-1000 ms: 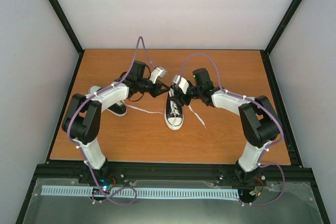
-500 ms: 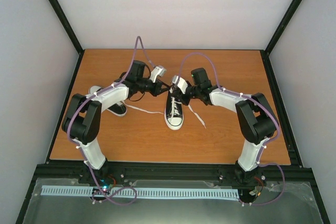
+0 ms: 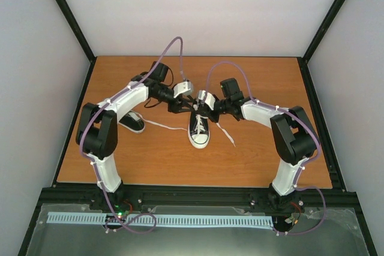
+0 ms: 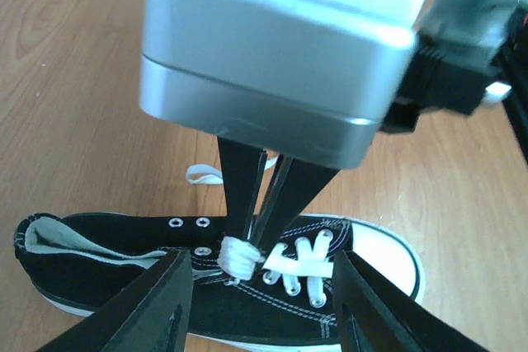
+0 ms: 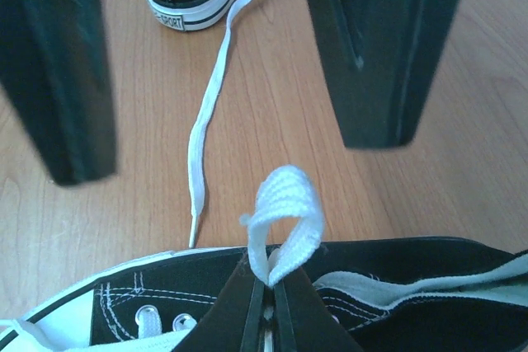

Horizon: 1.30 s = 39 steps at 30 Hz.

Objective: Tie the shoes
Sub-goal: Wrap the shoelace around the shoelace.

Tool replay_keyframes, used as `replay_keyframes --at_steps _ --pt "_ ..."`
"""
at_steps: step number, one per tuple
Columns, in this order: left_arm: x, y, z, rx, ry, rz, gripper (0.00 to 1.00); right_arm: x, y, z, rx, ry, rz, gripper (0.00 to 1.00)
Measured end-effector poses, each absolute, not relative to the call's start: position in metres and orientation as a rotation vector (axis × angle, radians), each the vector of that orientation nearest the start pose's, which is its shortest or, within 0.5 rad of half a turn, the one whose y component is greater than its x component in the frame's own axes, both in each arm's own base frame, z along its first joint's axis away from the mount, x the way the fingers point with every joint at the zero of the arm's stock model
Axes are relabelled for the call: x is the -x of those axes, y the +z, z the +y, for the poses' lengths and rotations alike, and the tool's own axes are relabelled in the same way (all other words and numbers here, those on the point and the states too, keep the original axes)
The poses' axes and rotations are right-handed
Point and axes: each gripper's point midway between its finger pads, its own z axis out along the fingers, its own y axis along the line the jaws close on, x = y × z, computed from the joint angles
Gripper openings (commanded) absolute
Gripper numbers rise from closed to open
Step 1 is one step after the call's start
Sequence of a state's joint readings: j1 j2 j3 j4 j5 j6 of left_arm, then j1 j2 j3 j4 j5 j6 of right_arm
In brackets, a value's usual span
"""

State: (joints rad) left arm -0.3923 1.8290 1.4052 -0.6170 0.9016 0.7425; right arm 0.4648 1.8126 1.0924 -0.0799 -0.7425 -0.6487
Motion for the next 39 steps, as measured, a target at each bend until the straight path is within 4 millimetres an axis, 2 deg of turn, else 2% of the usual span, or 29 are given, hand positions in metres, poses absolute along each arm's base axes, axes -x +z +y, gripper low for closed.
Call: replay_keyframes --at_steps 4,9,14,17,18,21,22,23,24,25,29,32,35,37,39 --pt "-0.341 0.152 -0.291 -1.600 -0.945 1.722 0.49 -0.344 0.110 0.305 1.485 0.777 1.664 0.03" --pt "-0.334 0.140 -0.294 -1.667 -0.935 1.706 0.33 -0.341 0.114 0.305 1.504 0.777 1.636 0.03" --pt "-0.336 0.140 -0.296 -1.680 -0.917 1.703 0.16 -0.340 0.118 0.305 1.514 0.775 1.616 0.03" --pt "-0.336 0.140 -0.296 -1.672 -0.922 1.713 0.02 -0.339 0.118 0.305 1.521 0.774 1.615 0.04" --pt "-0.336 0.140 -0.296 -1.668 -0.928 1.715 0.01 -0.338 0.117 0.304 1.525 0.774 1.614 0.05" --pt "-0.336 0.141 -0.296 -1.655 -0.941 1.727 0.01 -0.337 0.117 0.303 1.536 0.769 1.608 0.15" --pt "-0.335 0.141 -0.297 -1.650 -0.946 1.732 0.01 -0.336 0.117 0.303 1.540 0.766 1.607 0.22" --pt "-0.335 0.142 -0.297 -1.642 -0.952 1.740 0.01 -0.336 0.118 0.302 1.542 0.761 1.607 0.35" --pt "-0.336 0.142 -0.297 -1.632 -0.957 1.751 0.01 -0.336 0.118 0.302 1.543 0.755 1.610 0.43" --pt "-0.337 0.143 -0.298 -1.619 -0.960 1.760 0.01 -0.336 0.120 0.301 1.540 0.746 1.612 0.46" --pt "-0.343 0.143 -0.299 -1.561 -0.952 1.796 0.01 -0.344 0.130 0.295 1.497 0.679 1.650 0.49" --pt "-0.343 0.137 -0.296 -1.523 -0.924 1.842 0.01 -0.355 0.142 0.283 1.402 0.580 1.750 0.50" --pt "-0.344 0.132 -0.292 -1.489 -0.885 1.882 0.01 -0.368 0.150 0.257 1.243 0.450 1.913 0.50" --pt "-0.346 0.130 -0.290 -1.466 -0.862 1.905 0.01 -0.374 0.146 0.234 1.105 0.358 2.077 0.52" --pt "-0.350 0.130 -0.290 -1.443 -0.848 1.921 0.01 -0.372 0.133 0.214 0.990 0.286 2.228 0.53"
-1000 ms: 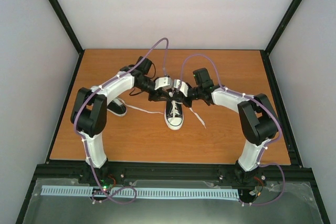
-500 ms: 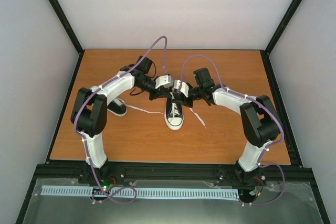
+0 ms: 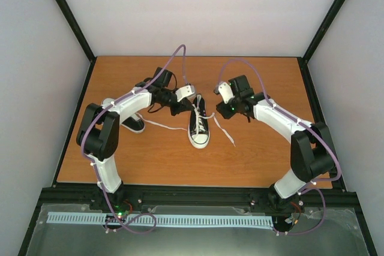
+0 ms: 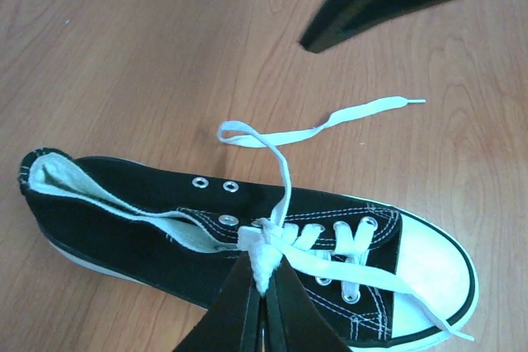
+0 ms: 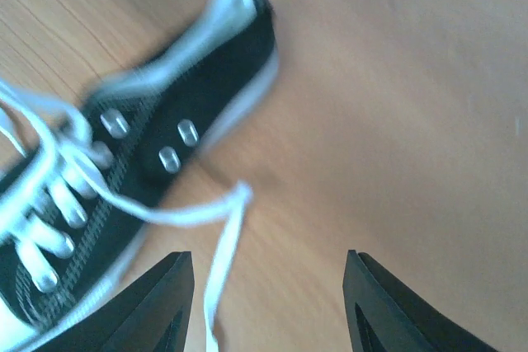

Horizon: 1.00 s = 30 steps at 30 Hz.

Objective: Tie the shoes
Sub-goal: Wrap the shoelace around the shoelace.

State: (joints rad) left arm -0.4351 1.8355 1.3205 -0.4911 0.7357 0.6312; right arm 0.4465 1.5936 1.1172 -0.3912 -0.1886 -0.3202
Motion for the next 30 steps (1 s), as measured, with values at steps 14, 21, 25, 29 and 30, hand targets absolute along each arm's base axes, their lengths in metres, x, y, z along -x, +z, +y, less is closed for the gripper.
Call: replay_keyframes --at_steps 14,21,25,29,30 --pt "-0.349 0.125 -0.289 -1.416 -0.832 1.952 0.01 -0.275 0.016 0.170 0.841 0.172 2.873 0.39" --pt "-0.346 0.122 -0.289 -1.419 -0.838 1.960 0.01 -0.279 0.015 0.178 0.820 0.203 2.883 0.03" --pt "-0.345 0.123 -0.289 -1.420 -0.842 1.958 0.01 -0.273 0.020 0.189 0.810 0.346 2.889 0.03" --pt "-0.343 0.121 -0.288 -1.421 -0.844 1.962 0.01 -0.278 0.070 0.214 0.739 0.746 2.742 0.03" --pt "-0.342 0.121 -0.288 -1.421 -0.845 1.964 0.01 -0.284 0.096 0.225 0.719 0.878 2.642 0.03"
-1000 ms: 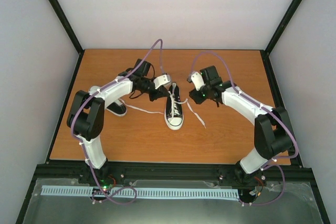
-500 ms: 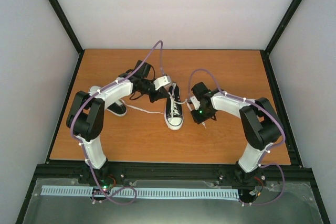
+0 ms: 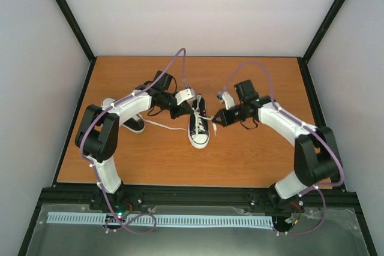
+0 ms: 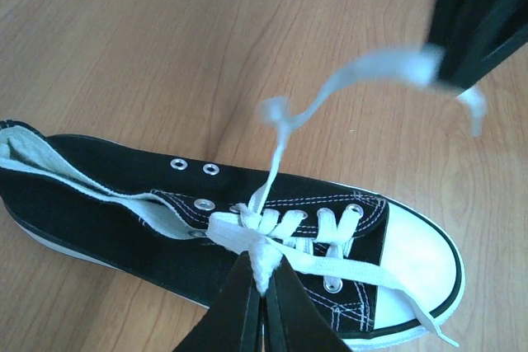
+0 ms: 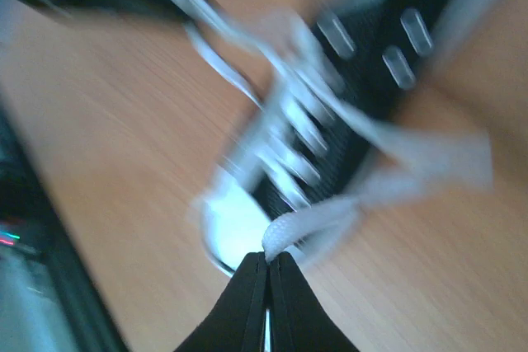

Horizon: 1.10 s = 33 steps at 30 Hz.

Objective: Tie the shoes
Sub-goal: Wrap the shoelace around the shoelace.

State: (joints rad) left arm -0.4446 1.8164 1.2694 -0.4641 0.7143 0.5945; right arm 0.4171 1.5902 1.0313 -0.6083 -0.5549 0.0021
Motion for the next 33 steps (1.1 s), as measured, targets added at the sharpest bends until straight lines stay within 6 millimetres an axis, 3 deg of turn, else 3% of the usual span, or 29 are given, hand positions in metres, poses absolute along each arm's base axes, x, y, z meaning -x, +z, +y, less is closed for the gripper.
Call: replay_keyframes --at_steps 4,6,8,12,16,22,25,27,33 --pt "-0.341 0.121 -0.288 -1.422 -0.854 1.963 0.01 -0.312 0.195 0.266 0.712 1.205 2.260 0.03" --pt "-0.340 0.121 -0.288 -1.421 -0.857 1.961 0.01 -0.330 0.224 0.281 0.692 1.276 2.162 0.03" --pt "-0.340 0.121 -0.288 -1.420 -0.858 1.960 0.01 -0.352 0.236 0.291 0.630 1.315 2.123 0.03" --pt "-0.337 0.124 -0.286 -1.414 -0.858 1.960 0.01 -0.389 0.217 0.298 0.408 1.319 2.184 0.03" --pt "-0.336 0.129 -0.287 -1.406 -0.856 1.948 0.01 -0.410 0.197 0.299 0.230 1.253 2.236 0.03" --pt "-0.337 0.133 -0.287 -1.399 -0.858 1.940 0.01 -0.406 0.183 0.326 0.175 1.213 2.264 0.10" --pt "-0.336 0.133 -0.286 -1.396 -0.859 1.947 0.01 -0.401 0.173 0.335 0.164 1.206 2.291 0.26" --pt "-0.336 0.133 -0.286 -1.393 -0.862 1.947 0.01 -0.401 0.170 0.335 0.156 1.195 2.297 0.33" --pt "-0.335 0.135 -0.287 -1.397 -0.869 1.939 0.01 -0.399 0.161 0.328 0.175 1.125 2.331 0.42"
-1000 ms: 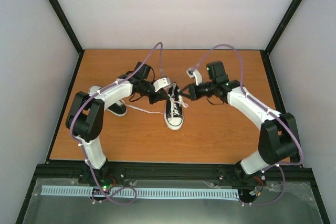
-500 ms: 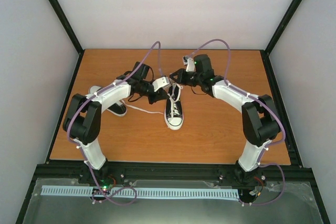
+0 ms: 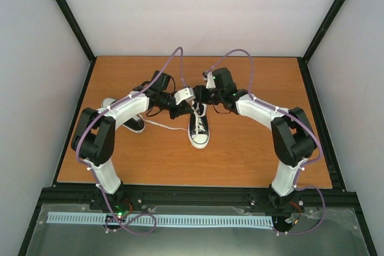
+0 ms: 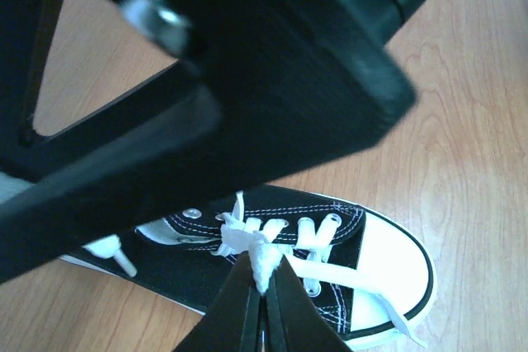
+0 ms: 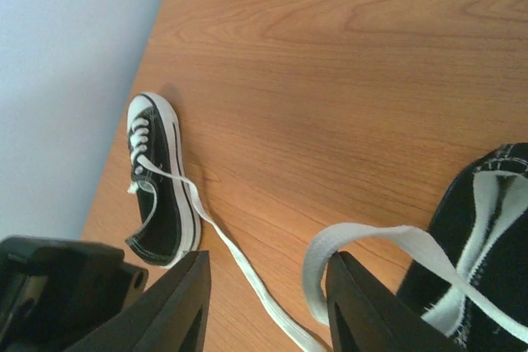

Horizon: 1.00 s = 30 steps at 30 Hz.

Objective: Tie the shoes
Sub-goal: Wrap the shoelace around the shoelace.

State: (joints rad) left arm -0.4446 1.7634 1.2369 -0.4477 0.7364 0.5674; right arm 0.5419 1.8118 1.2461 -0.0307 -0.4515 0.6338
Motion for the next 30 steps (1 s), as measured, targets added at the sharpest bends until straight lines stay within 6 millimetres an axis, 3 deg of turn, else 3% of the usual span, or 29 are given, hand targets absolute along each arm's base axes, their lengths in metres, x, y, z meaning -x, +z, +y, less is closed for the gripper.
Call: replay_keyframes --at_steps 9,13,18,24,30 --pt "-0.334 0.136 -0.288 -1.390 -0.882 1.940 0.01 -0.382 0.163 0.315 0.321 1.075 2.381 0.46" --pt "-0.333 0.137 -0.289 -1.386 -0.891 1.941 0.01 -0.377 0.153 0.307 0.360 0.979 2.421 0.47" --pt "-0.329 0.133 -0.286 -1.382 -0.912 1.973 0.01 -0.361 0.144 0.318 0.471 0.905 2.433 0.47" --pt "-0.330 0.134 -0.287 -1.382 -0.913 1.963 0.01 -0.364 0.135 0.311 0.394 1.032 2.413 0.46" --pt "-0.330 0.136 -0.288 -1.380 -0.918 1.952 0.01 -0.390 0.152 0.295 0.284 1.079 2.344 0.45"
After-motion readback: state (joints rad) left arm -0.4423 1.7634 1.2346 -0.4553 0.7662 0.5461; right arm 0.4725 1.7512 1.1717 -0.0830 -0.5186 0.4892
